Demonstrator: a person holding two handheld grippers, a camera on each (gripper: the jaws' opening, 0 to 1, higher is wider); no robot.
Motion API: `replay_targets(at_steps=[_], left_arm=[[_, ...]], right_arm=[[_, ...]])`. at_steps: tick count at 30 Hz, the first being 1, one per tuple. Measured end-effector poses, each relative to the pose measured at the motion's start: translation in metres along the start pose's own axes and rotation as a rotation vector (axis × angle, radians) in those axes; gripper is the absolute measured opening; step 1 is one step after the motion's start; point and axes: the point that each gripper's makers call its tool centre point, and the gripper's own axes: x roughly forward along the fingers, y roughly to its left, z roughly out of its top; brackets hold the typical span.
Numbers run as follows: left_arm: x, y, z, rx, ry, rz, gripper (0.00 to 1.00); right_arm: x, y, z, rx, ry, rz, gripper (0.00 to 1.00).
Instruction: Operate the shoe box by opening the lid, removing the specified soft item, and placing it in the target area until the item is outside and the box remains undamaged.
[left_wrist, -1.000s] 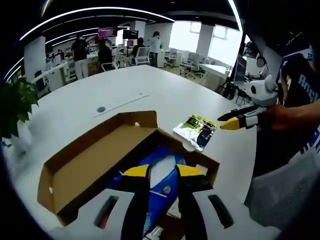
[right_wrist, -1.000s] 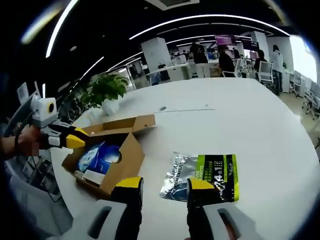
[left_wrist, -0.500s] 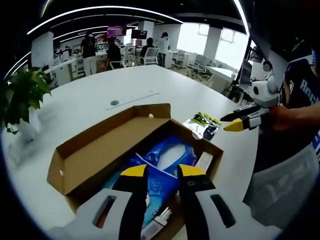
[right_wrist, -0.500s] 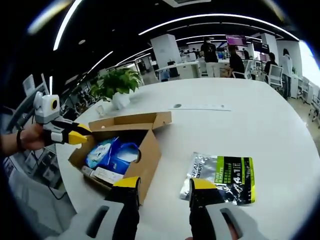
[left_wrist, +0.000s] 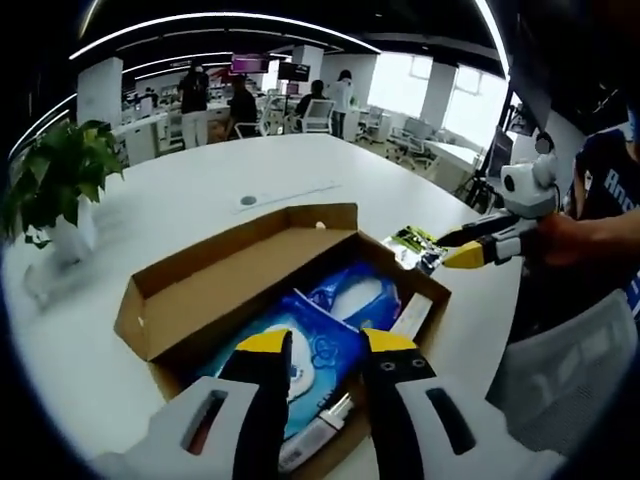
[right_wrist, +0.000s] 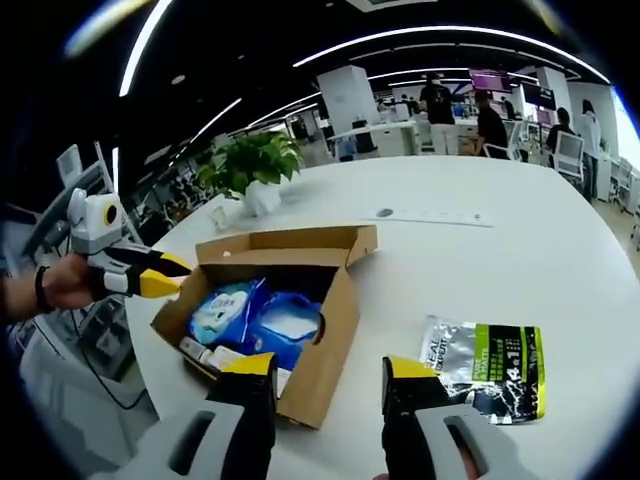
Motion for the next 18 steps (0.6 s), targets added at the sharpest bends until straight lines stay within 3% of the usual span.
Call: replay_targets(at_steps=[18], left_arm=[[-0.032,0.002,-0.022,-0.034,-0.024,0.023,0.29]], right_arm=[[0.022,0.042,-0.006,-0.058,0.032,0.073,0.48]])
